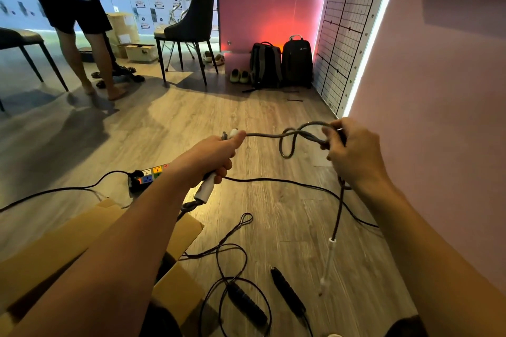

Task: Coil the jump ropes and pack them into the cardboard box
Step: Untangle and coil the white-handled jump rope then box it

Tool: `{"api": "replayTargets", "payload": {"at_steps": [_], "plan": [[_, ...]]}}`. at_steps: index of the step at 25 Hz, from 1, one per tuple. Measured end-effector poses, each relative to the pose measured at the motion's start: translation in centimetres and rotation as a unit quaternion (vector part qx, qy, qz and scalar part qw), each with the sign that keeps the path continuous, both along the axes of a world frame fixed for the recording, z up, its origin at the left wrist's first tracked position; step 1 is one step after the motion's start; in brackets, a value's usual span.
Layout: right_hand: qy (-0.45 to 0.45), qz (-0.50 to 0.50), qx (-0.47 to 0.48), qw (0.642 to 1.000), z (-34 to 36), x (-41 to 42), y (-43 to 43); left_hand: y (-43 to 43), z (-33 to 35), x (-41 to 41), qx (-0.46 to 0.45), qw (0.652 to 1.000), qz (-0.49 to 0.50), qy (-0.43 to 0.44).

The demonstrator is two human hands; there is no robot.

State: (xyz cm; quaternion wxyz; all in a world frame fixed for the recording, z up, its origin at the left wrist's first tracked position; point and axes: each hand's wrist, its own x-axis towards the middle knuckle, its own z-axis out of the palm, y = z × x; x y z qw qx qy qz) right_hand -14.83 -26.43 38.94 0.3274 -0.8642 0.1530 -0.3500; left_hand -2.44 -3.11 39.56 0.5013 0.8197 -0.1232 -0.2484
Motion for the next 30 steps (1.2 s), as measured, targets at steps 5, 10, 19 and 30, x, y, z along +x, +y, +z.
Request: {"api": "replayTargets", "payload": {"at_steps": [5, 10, 19, 30], "plan": [[0.028, -0.133, 0.033, 0.99, -1.8, -1.2, -4.2, 1.1, -0.4, 0.5, -0.06, 0.994, 0.008, 0.094], [0.201, -0.224, 0.094, 0.949, -4.4, -2.4, -7.7, 1.1, -0.4, 1.1, -0.166, 0.972, 0.023, 0.165], [0.191, 0.043, 0.131, 0.972, -2.2, -0.4, -0.9, -1.6, 0.0, -1.1, -0.191, 0.961, -0.066, 0.188], [0.07, 0.263, 0.08, 0.959, -1.5, 1.1, 5.4, -1.0, 0.7, -1.7, -0.314, 0.81, -0.314, 0.383]]}}
